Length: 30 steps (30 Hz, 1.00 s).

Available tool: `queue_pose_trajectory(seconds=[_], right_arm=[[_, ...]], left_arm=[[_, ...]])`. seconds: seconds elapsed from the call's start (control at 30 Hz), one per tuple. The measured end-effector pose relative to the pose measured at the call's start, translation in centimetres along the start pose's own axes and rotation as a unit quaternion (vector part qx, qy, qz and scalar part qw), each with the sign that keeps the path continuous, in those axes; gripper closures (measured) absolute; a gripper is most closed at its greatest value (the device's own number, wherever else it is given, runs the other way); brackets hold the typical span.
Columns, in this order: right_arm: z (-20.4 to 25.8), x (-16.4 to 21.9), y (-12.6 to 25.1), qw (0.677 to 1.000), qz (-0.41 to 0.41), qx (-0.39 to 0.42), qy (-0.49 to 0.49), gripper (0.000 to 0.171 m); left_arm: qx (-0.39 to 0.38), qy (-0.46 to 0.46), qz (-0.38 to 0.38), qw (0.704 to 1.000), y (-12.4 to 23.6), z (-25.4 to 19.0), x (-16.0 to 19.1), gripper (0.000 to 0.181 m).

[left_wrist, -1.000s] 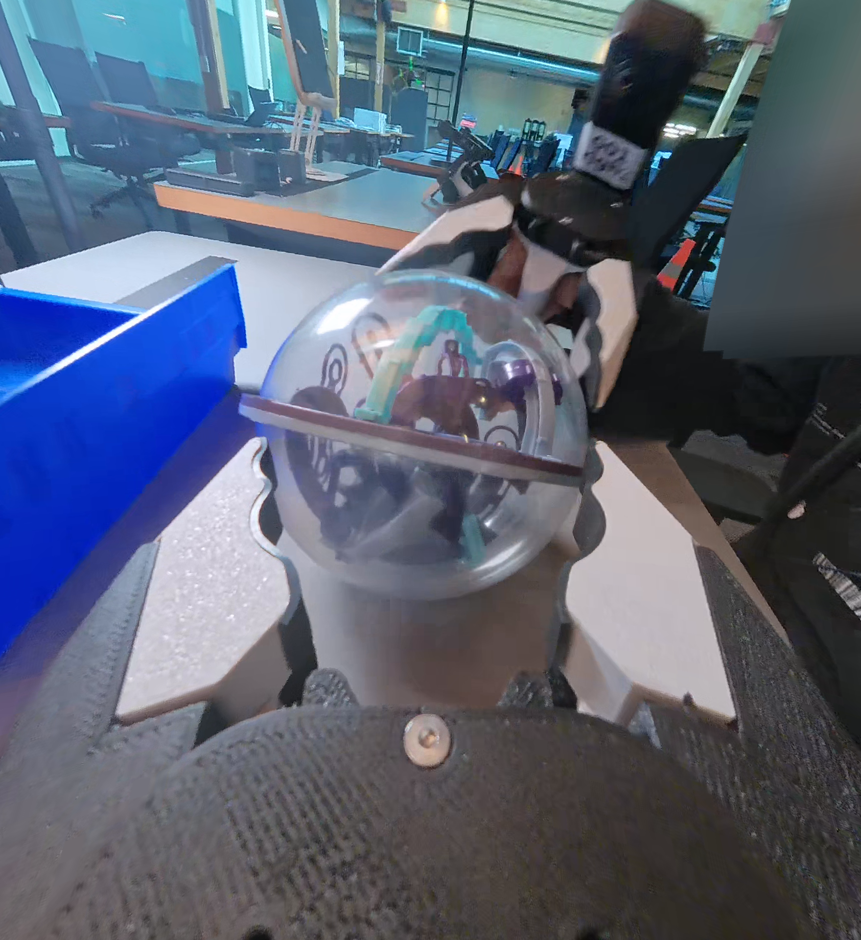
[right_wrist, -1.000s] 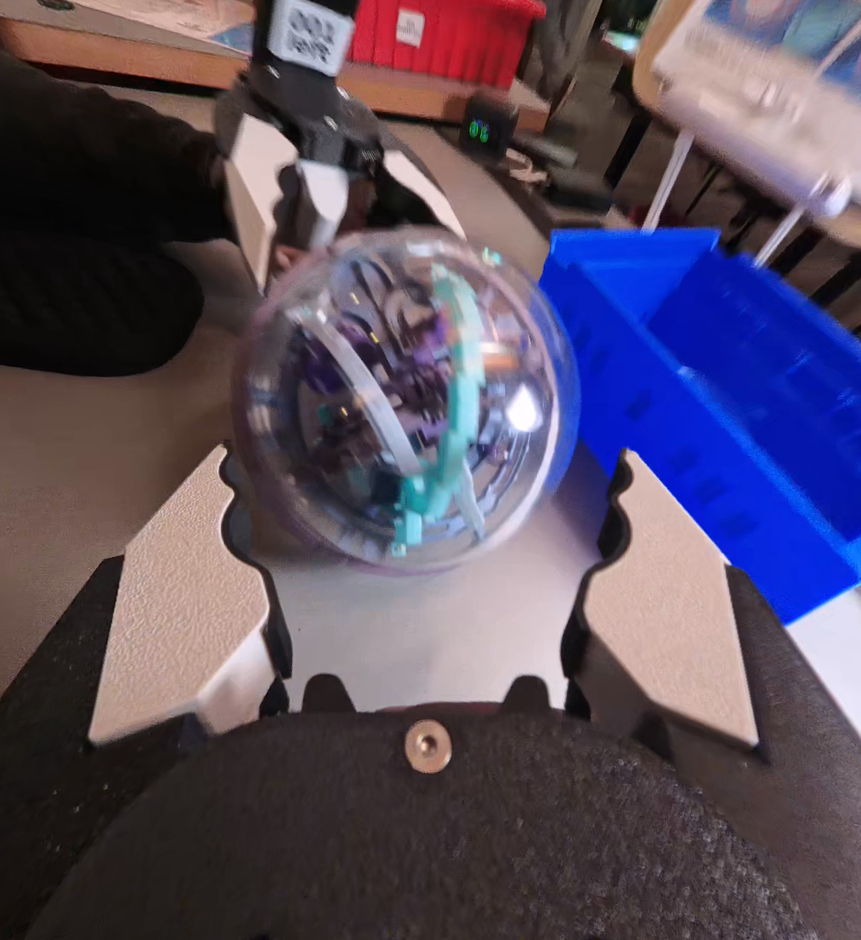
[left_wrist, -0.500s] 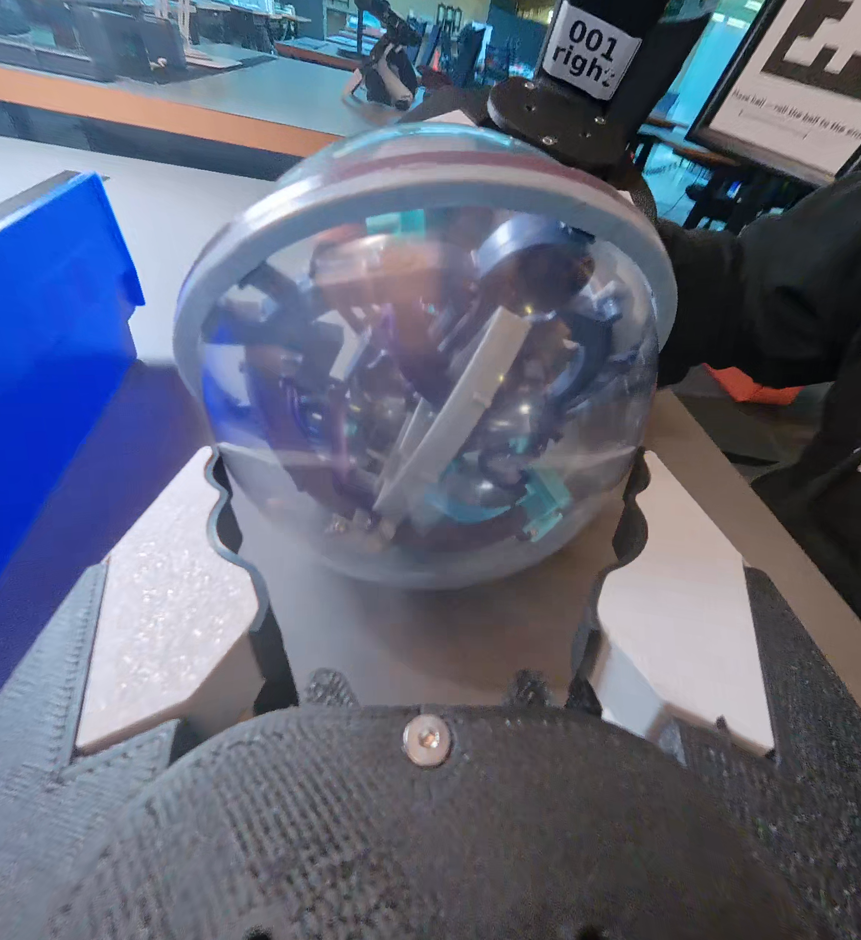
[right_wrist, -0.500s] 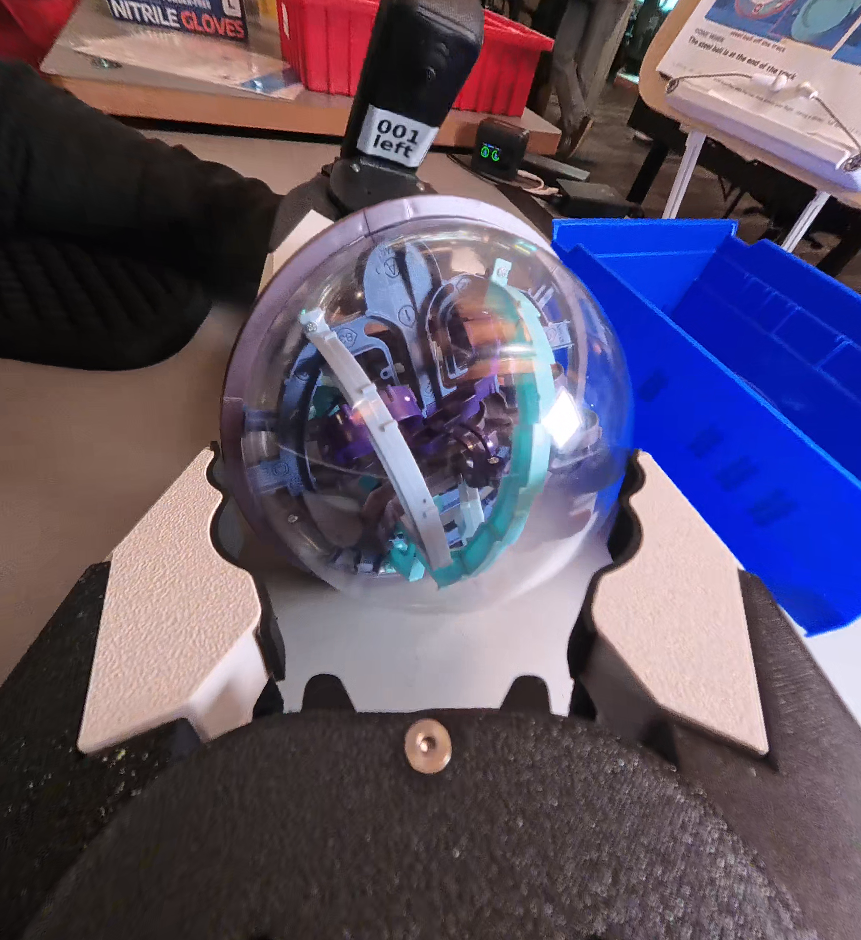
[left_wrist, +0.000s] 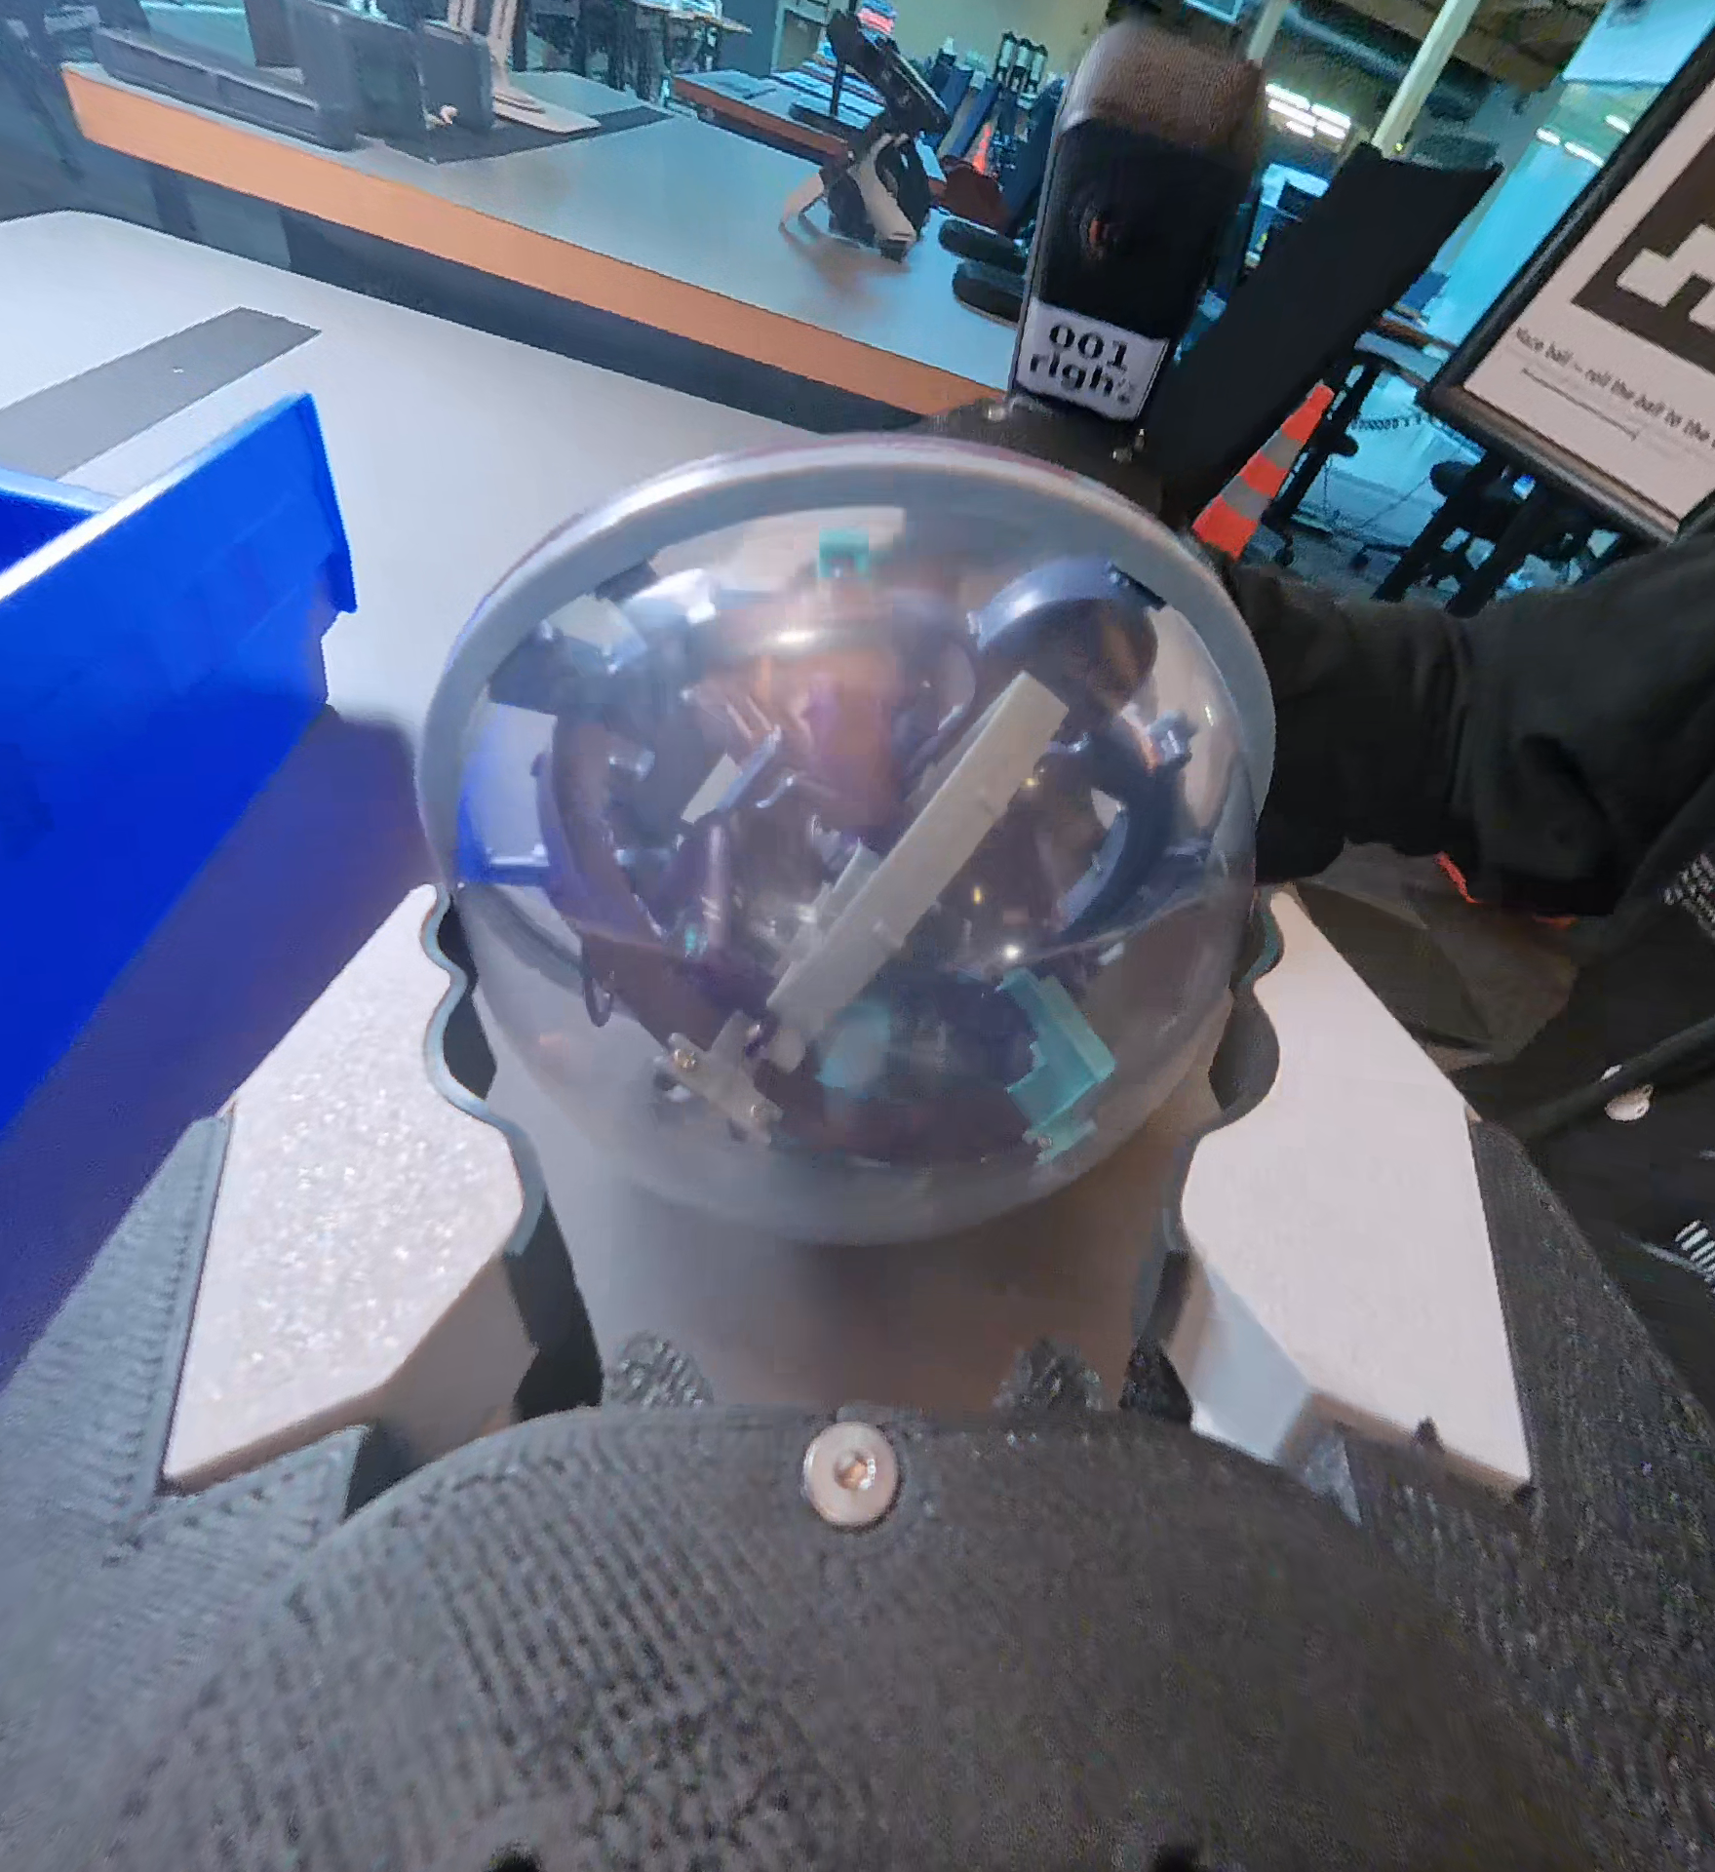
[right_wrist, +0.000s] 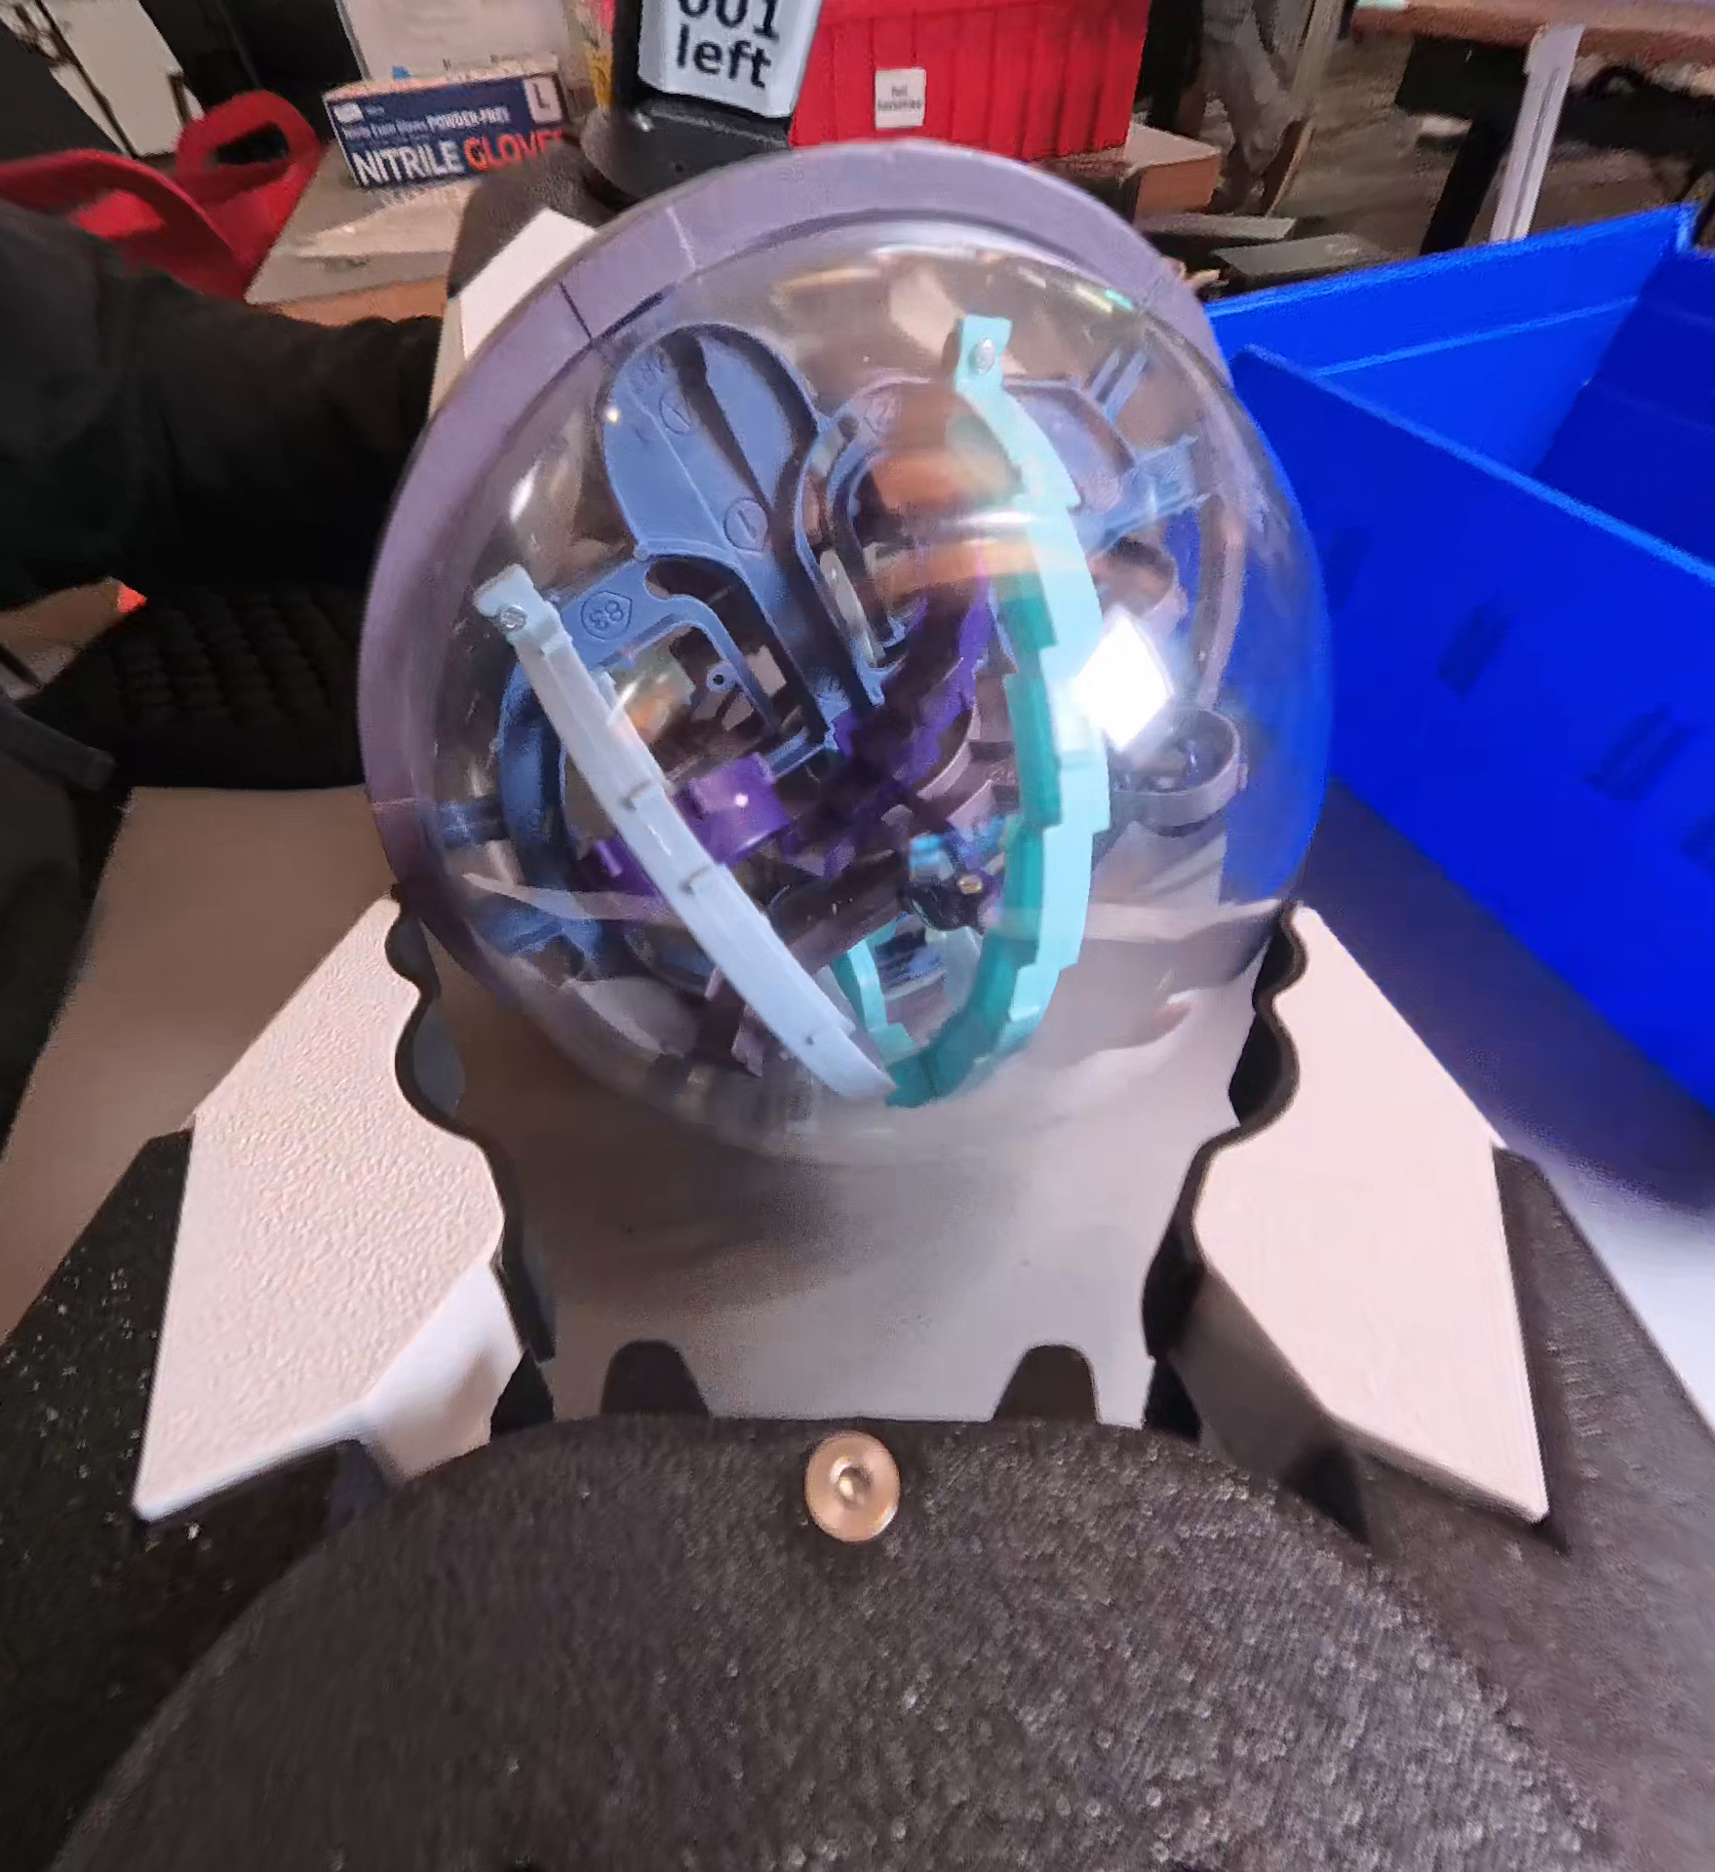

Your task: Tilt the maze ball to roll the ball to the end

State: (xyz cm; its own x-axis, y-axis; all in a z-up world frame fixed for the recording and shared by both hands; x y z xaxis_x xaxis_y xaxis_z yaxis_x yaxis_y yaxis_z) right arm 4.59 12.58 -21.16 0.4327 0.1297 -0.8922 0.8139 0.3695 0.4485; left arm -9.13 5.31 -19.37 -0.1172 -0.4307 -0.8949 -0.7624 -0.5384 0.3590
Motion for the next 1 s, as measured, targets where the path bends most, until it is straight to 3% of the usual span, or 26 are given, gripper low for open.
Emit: queue_pose_trajectory(seconds=[0.13, 0.33, 0.53, 1.0], right_arm=[[-0.4, 0.2, 0.3, 1.000, 0.020, -0.004, -0.023, 0.021], [1.0, -0.9, 2.8, 0.994, 0.033, 0.099, -0.013, 0.032], [1.0, -0.2, 1.0, 0.984, 0.040, 0.173, 0.008, 0.034], [1.0, -2.1, 1.2, 0.981, 0.080, 0.155, 0.090, 0.033]], left_arm=[[-0.012, 0.021, 0.000, 1.000, 0.0, 0.2, -0.6, 0.038], [-0.022, 0.070, -0.022, 0.997, 0.1, 1.3, -0.8, 0.040], [-0.029, 0.081, -0.034, 0.996, -0.3, 1.3, -1.1, 0.042], [0.036, 0.077, -0.053, 0.995, -0.1, 1.9, 1.5, 0.042]])
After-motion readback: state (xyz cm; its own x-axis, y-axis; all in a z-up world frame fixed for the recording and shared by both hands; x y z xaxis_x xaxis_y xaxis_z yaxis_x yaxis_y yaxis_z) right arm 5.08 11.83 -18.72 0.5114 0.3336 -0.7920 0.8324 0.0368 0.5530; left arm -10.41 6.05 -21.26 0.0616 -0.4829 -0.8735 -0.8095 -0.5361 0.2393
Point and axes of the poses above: each gripper's, where its closed fingertips meet, y back along the fingers, x out of its underside, z = x × y across the jaws, the point moved 7 cm from there along y, back along the fingers, and after that the axes turned 7 degrees about z, right-handed, at the moved point
